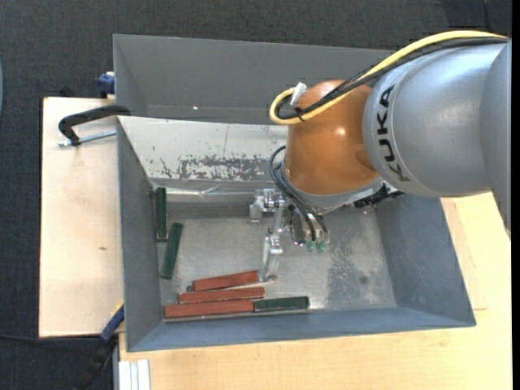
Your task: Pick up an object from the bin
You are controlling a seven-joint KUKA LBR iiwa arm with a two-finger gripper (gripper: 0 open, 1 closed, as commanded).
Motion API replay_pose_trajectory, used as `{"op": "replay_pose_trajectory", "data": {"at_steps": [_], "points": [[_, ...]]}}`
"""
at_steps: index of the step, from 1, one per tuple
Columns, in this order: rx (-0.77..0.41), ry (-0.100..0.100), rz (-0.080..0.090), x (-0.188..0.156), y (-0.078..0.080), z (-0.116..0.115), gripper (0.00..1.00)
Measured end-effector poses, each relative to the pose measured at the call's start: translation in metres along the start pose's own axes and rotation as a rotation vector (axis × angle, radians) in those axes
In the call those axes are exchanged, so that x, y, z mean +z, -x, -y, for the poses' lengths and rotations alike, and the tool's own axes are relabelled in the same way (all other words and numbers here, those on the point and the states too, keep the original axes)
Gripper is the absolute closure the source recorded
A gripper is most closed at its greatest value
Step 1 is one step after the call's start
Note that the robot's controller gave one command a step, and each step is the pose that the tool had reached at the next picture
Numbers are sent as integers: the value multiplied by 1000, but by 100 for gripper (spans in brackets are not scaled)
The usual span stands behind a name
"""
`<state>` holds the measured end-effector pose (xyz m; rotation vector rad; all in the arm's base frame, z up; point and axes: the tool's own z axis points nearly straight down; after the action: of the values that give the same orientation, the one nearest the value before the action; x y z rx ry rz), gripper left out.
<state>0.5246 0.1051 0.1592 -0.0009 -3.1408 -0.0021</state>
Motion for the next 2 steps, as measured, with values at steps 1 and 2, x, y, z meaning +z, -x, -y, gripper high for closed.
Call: {"op": "replay_pose_trajectory", "data": {"at_steps": [1, 2], "points": [[0, 0, 0, 0, 0, 0, 0], [-113, 1, 3, 85, -30, -45, 100]]}}
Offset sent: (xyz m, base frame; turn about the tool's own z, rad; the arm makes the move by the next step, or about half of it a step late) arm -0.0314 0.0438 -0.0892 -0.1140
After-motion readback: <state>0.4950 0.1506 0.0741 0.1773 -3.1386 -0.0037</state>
